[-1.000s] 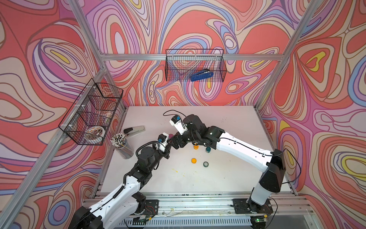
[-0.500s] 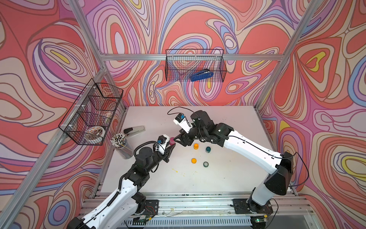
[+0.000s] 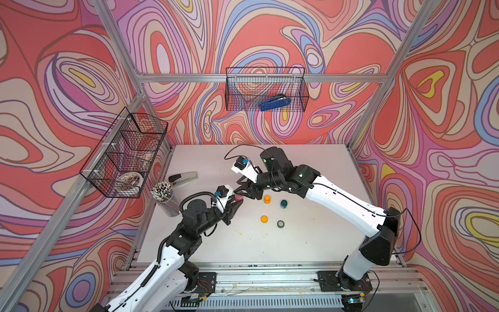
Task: Close the paint jar lid
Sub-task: Screw the lid onto the paint jar.
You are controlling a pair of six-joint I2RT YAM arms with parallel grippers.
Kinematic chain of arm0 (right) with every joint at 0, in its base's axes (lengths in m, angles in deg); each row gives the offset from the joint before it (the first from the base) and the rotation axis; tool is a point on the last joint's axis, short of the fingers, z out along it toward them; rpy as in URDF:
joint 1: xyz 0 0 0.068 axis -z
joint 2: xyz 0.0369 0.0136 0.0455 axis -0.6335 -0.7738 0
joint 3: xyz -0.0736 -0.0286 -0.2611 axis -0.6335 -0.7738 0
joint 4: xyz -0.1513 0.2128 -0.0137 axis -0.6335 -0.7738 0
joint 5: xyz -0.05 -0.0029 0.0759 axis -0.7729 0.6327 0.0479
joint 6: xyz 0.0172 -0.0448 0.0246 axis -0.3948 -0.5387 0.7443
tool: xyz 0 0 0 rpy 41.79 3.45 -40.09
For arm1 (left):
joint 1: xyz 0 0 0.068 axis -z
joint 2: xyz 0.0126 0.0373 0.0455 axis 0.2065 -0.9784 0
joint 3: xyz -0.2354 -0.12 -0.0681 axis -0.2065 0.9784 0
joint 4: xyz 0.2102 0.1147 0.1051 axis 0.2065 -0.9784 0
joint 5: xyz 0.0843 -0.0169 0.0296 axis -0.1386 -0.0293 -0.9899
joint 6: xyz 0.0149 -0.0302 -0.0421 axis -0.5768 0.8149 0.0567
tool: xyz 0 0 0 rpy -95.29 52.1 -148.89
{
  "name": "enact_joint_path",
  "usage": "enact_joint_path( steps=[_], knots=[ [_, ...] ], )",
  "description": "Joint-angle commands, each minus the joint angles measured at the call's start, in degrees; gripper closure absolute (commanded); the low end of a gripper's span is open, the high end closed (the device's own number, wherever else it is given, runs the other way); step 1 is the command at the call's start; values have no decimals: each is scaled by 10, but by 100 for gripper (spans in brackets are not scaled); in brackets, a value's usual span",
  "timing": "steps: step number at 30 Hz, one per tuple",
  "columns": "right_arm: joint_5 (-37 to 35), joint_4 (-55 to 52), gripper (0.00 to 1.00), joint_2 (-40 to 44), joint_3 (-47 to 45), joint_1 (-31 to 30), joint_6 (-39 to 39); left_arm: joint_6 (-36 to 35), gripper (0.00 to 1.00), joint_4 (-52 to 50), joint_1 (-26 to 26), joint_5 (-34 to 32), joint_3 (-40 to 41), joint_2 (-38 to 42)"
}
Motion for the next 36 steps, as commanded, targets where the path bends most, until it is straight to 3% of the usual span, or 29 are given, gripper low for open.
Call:
enact_joint_path(
  steps=[1, 36],
  knots=[
    [24, -7, 56, -3, -16, 0, -4, 3, 72, -2, 0, 6, -12, 9],
    [8, -3, 58, -11, -36, 5, 0, -4, 72, 2, -1, -3, -14, 14]
  ],
)
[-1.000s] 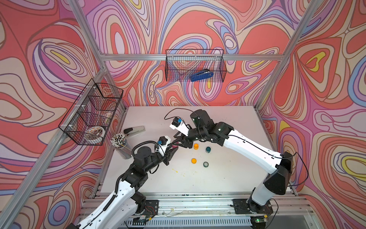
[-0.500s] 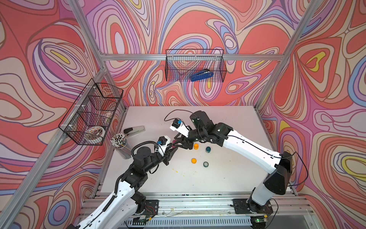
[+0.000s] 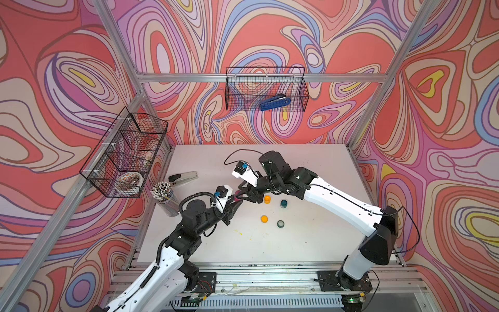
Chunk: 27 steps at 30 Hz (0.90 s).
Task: Close the paint jar lid
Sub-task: Screw the lid onto the paint jar.
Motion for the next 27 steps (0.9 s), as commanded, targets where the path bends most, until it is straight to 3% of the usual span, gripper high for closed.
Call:
enact_joint_path(
  steps=[1, 10, 14, 17, 27],
  knots=[
    [5, -2, 58, -8, -6, 3, 1, -3, 72, 8, -1, 0, -13, 6],
    [7, 0, 65, -8, -15, 3, 5, -5, 73, 7, -1, -5, -13, 10],
    [7, 1, 64, -7, -22, 3, 7, -5, 73, 7, -1, -8, -13, 11],
    [3, 5, 57, -5, -27, 2, 9, -4, 73, 7, -1, -8, -13, 11],
    [4, 15, 59, -4, -26, 6, 15, -5, 73, 8, -1, -7, -13, 10]
  ],
)
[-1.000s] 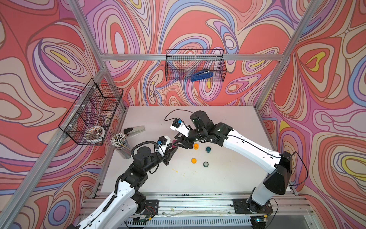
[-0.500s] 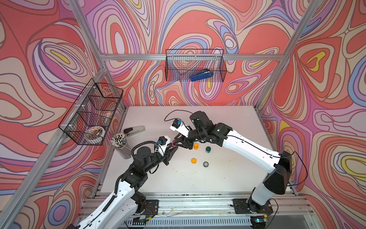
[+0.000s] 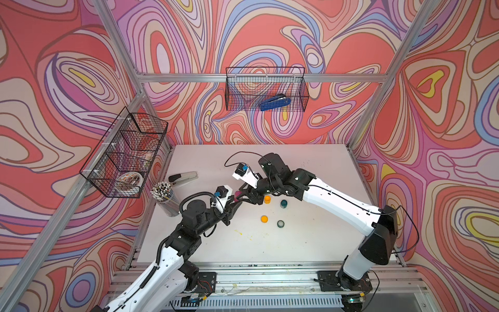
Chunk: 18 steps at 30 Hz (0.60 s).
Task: Close the paint jar lid
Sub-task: Screw the lid onto the paint jar.
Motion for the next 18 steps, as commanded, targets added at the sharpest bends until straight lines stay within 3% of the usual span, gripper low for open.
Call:
enact_joint_path(
  steps=[1, 7, 18],
  knots=[
    [5, 7, 61, -4, -4, 3, 6, -5, 73, 17, -1, -2, -13, 9],
    [10, 9, 67, -4, -5, 4, 9, -5, 73, 19, -1, -3, -14, 8],
    [12, 33, 68, -3, -22, 4, 42, -22, 73, 57, -1, -39, -34, 4]
  ],
)
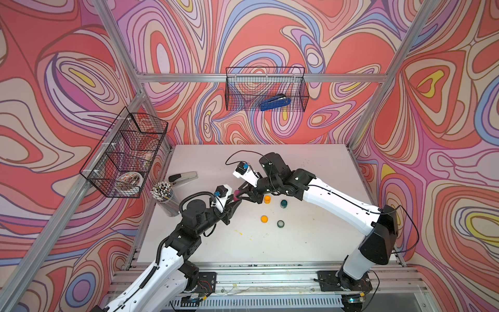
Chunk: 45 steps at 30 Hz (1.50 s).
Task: Close the paint jar lid
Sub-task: Screw the lid onto the paint jar.
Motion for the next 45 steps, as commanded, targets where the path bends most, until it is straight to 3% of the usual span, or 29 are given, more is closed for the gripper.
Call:
enact_joint_path(
  steps=[1, 16, 23, 34, 40, 45],
  knots=[
    [2, 4, 68, -4, -11, 0, 26, -16, 73, 62, -1, -24, -29, 2],
    [-81, 41, 71, -30, -22, -19, 128, -43, 73, 149, -1, -110, -78, -69],
    [-172, 52, 72, -51, -13, -42, 194, -53, 74, 183, 0, -145, -93, -104],
    [-241, 79, 71, -90, 3, -73, 282, -55, 74, 236, 1, -193, -93, -153],
    [-246, 94, 67, -79, -7, -75, 280, -55, 74, 239, 1, -198, -84, -154],
    [-245, 98, 55, -70, -14, -75, 274, -49, 74, 233, 1, -198, -75, -148]
  ],
)
